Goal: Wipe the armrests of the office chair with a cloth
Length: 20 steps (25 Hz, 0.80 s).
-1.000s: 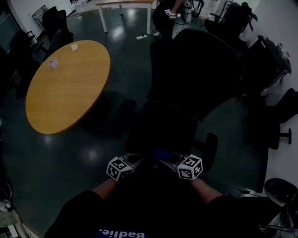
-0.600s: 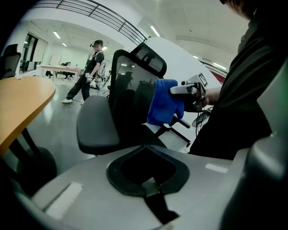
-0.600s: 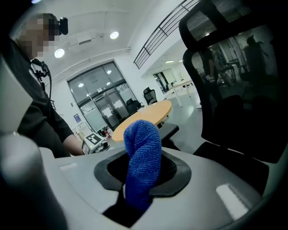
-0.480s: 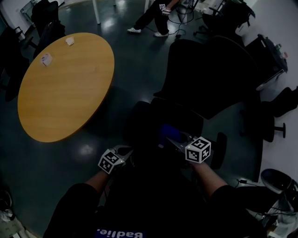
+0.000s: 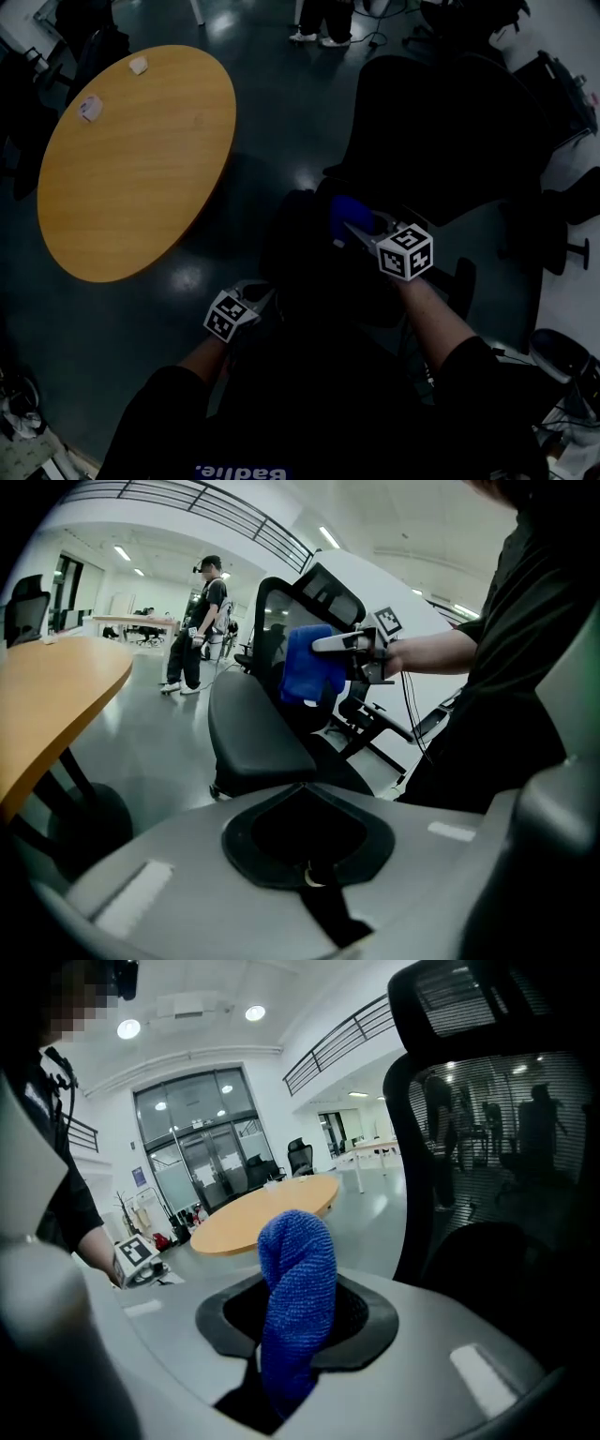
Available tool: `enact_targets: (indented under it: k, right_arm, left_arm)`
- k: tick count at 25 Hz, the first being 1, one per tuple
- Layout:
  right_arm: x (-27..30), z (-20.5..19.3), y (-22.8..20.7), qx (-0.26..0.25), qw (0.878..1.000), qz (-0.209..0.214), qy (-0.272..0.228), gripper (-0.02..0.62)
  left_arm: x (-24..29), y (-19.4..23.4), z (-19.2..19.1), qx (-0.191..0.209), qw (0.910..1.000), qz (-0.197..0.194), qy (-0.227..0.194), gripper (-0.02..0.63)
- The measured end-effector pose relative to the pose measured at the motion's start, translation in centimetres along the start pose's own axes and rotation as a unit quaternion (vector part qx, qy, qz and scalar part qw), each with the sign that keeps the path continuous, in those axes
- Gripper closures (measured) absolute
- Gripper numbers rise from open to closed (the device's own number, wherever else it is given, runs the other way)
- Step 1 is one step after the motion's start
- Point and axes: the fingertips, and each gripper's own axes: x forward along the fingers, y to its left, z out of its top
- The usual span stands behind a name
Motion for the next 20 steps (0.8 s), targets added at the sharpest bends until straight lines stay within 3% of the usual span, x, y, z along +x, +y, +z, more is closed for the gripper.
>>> enact_targets:
  k: [10, 14, 20]
  right_arm:
    - [7.6, 0.3, -4.1, -0.109, 0.988, -0.047, 0.096, 0.483]
    - [9.1, -0.5, -3.6, -0.121, 0.985, -0.039, 0.119, 0.483]
    - [9.7, -2.4, -0.9, -0.102, 0.988, -0.03, 0.109, 0.483]
  left_arm:
    - [0.3, 0.2, 0.7, 0.004, 0.9999, 0.005, 0.011, 0.588]
    - [0.5, 0.7, 1.1, 0.004, 0.9999, 0.01, 0.009, 0.588]
    - [0.3, 1.5, 0.8, 0.013, 0.9998, 0.009, 0.009, 0.588]
